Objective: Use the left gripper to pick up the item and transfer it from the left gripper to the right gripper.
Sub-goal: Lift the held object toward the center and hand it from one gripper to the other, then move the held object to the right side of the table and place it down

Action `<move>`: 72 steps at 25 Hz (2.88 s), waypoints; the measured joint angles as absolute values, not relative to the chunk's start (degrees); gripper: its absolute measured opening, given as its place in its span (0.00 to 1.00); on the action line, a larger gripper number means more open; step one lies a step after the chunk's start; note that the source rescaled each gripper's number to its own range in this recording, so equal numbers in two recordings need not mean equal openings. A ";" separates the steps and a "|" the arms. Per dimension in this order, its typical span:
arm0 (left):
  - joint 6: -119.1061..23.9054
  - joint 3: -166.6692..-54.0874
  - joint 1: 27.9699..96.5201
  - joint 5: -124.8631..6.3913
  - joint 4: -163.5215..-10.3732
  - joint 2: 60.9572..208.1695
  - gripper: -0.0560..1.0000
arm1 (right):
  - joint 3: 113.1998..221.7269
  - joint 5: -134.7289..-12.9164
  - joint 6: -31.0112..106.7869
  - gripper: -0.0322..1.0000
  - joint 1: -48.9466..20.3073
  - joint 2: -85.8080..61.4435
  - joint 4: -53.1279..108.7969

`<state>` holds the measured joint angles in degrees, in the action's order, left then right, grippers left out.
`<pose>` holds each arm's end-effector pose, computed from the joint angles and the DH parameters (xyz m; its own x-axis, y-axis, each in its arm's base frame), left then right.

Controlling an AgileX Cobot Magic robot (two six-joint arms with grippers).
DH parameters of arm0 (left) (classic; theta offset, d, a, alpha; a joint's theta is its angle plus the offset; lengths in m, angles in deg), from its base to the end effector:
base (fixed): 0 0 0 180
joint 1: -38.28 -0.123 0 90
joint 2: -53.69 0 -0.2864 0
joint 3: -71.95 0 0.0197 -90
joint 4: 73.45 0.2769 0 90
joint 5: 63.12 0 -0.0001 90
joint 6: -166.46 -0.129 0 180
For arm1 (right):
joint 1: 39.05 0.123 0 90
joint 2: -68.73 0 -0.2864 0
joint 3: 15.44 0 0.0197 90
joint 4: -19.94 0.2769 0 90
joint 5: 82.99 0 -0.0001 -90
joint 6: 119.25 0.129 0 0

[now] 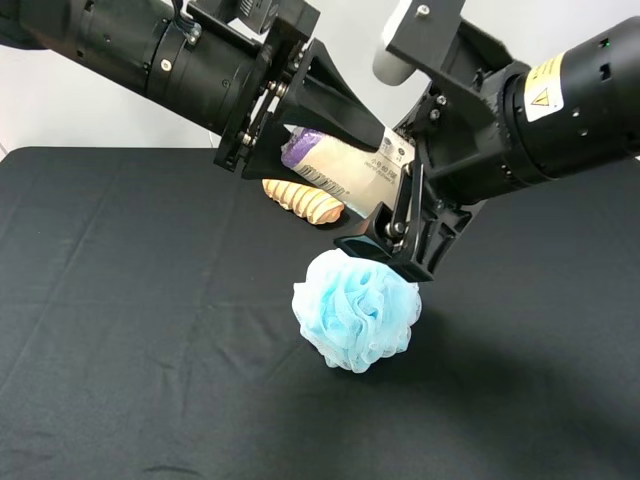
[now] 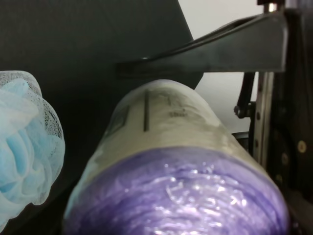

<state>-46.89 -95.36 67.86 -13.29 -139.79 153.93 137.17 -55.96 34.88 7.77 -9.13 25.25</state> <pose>0.2813 -0.2636 0.2463 -0.8899 0.1913 -0.4142 0.4513 0.5028 -0.7373 0.2065 0.2280 0.2626 -0.1582 -0.6950 -0.7014 -0.8651 0.4399 -0.2409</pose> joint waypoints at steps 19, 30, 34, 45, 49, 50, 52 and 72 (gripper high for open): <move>-46.95 -95.36 67.86 -13.31 -139.28 153.93 0.05 | 137.17 -56.34 34.84 0.08 7.77 -9.29 24.76; -47.01 -95.65 67.86 -15.01 -138.01 153.88 0.97 | 137.17 -55.55 34.70 0.08 7.77 -9.46 24.82; -47.01 -95.65 67.86 -15.06 -138.01 153.88 0.99 | 137.17 -55.49 34.68 0.08 7.77 -9.46 24.82; -47.07 -95.65 67.80 -11.54 -138.15 153.88 1.00 | 137.17 -55.49 34.68 0.08 7.77 -9.46 24.82; -47.07 -95.65 67.80 -11.54 -138.19 153.88 1.00 | 137.17 -55.49 34.68 0.08 7.77 -9.46 24.82; -47.07 -95.65 67.80 -11.54 -138.19 153.88 1.00 | 137.17 -55.49 34.68 0.08 7.77 -9.46 24.82; -47.07 -95.65 67.80 -11.54 -138.19 153.75 1.00 | 137.17 -55.49 34.68 0.08 7.77 -9.46 24.87; -45.72 -95.83 53.59 -4.37 -130.25 139.13 1.00 | 137.17 -55.41 34.68 0.08 7.77 -9.46 25.47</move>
<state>-45.72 -95.83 53.59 -4.37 -130.25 139.13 137.17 -55.41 34.68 7.77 -9.46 25.47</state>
